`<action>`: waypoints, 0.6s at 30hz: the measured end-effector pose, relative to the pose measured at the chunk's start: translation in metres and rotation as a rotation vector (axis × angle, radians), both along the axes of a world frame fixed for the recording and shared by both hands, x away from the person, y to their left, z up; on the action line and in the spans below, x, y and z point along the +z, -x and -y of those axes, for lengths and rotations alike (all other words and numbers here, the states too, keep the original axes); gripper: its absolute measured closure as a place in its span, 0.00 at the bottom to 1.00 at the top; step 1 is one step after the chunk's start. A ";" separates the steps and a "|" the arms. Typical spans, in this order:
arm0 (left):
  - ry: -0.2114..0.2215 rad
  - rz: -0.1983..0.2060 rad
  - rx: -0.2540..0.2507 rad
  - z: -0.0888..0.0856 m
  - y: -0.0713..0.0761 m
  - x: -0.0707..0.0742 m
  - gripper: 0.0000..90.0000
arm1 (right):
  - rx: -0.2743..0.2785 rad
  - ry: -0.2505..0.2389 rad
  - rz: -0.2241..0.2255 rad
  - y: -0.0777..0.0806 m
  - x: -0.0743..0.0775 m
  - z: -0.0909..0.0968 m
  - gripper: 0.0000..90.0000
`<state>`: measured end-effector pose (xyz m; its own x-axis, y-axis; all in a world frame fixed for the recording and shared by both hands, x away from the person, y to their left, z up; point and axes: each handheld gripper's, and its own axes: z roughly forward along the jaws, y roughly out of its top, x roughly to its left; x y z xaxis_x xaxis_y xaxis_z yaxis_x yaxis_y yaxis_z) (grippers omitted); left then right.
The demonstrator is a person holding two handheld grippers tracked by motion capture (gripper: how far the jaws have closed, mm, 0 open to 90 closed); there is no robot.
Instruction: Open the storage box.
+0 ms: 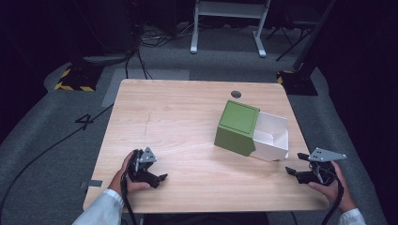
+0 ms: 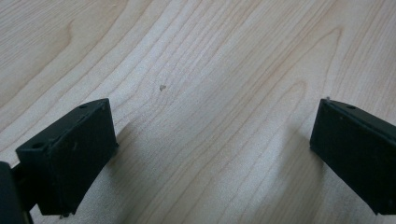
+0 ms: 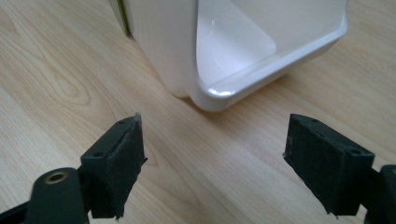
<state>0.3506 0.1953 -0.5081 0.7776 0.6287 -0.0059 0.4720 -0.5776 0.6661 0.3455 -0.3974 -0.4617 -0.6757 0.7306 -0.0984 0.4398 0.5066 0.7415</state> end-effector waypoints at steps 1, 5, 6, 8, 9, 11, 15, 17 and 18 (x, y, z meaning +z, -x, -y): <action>0.001 0.000 -0.001 0.000 0.000 0.000 0.01 | -0.001 0.003 -0.007 0.001 -0.003 0.000 0.23; 0.000 0.000 0.000 0.000 0.000 0.000 0.01 | -0.008 0.012 -0.037 0.005 -0.017 0.000 0.22; 0.001 0.000 0.000 0.000 0.000 0.000 0.00 | -0.011 0.014 -0.040 0.006 -0.019 0.000 0.22; 0.001 0.000 -0.001 0.000 0.000 0.000 0.00 | -0.017 -0.010 -0.056 0.007 -0.026 0.002 0.22; 0.000 0.000 -0.001 0.000 0.000 0.000 0.00 | -0.024 -0.020 -0.063 0.008 -0.028 0.003 0.22; 0.001 0.000 -0.001 0.000 0.000 0.000 0.00 | -0.035 -0.035 -0.066 0.008 -0.033 0.005 0.22; 0.001 -0.001 -0.002 0.000 0.000 0.000 0.00 | -0.045 -0.052 -0.077 0.008 -0.040 0.009 0.23; 0.001 -0.001 -0.002 0.000 0.000 0.000 0.00 | -0.051 -0.069 -0.078 0.009 -0.043 0.012 0.23; 0.001 -0.001 -0.002 0.000 0.000 0.000 0.00 | -0.056 -0.078 -0.071 0.009 -0.044 0.013 0.23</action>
<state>0.3506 0.1954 -0.5082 0.7788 0.6273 -0.0075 0.4716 -0.5775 0.6664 0.3362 -0.4103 -0.5061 -0.6371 0.7708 0.0066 0.5185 0.4223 0.7435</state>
